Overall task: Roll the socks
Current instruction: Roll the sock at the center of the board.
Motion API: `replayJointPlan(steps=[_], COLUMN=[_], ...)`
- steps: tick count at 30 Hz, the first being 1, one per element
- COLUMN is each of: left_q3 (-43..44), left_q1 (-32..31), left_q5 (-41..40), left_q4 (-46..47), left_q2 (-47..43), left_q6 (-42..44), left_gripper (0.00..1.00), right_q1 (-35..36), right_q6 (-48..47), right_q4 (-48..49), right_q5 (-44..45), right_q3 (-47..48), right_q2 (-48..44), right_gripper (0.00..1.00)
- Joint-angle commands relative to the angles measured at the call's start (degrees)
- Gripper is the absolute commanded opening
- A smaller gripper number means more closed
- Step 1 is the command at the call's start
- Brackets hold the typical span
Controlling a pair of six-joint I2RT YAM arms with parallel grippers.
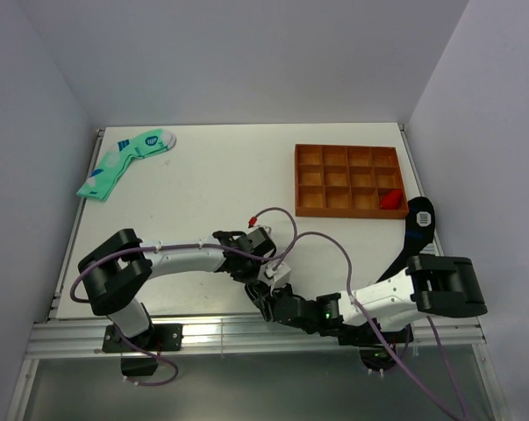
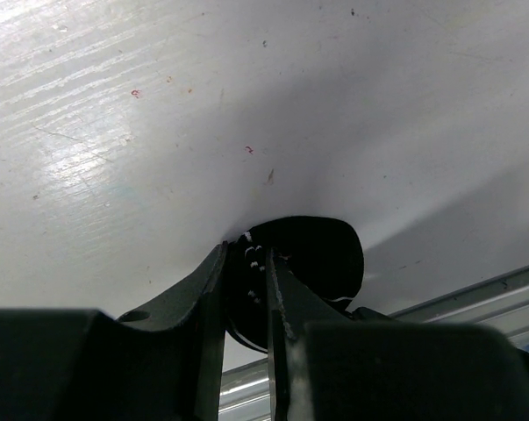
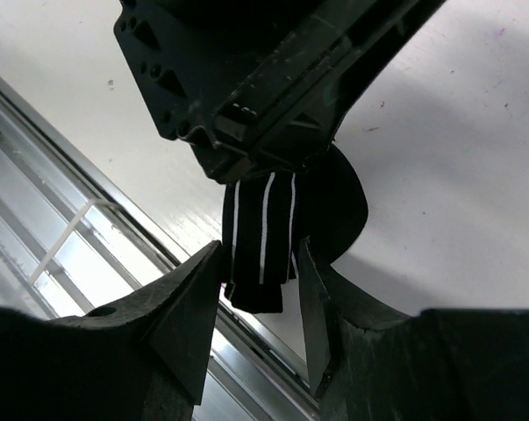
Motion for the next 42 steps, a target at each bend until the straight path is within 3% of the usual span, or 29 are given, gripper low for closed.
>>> replayJointPlan(steps=[1,17,31,34,42], left_q3=[-2.69,-2.78,-5.76,-7.34,-12.00], left_q1=[-0.47,-0.38,-0.29,-0.03,0.41], left_q5=[3.45,4.51,7.67,7.85,5.65], left_q4=[-5.75,-4.69,-0.30,1.45,7.16], left_q2=[4.03,4.29,2.19,1.22,-3.52], left_q6=[0.94,0.68,-1.08,-2.31,-6.44], left_gripper=[0.00,0.00,0.02,0.07,0.32], right_q1=[1.31,3.16,1.40,0.52,-3.17], right_q6=[-0.55,3.49,10.35,12.55,15.54], right_q4=[1.51,-0.51,-0.86,-1.48,-0.07], right_q5=[6.35,8.91,8.91,8.48,2.33], right_q3=[3.24,4.05,0.70,-1.22,-5.71], right_q2=[1.65,6.75,8.69,7.55,3.86], right_gripper=[0.48,0.49,0.24,0.20,0.19])
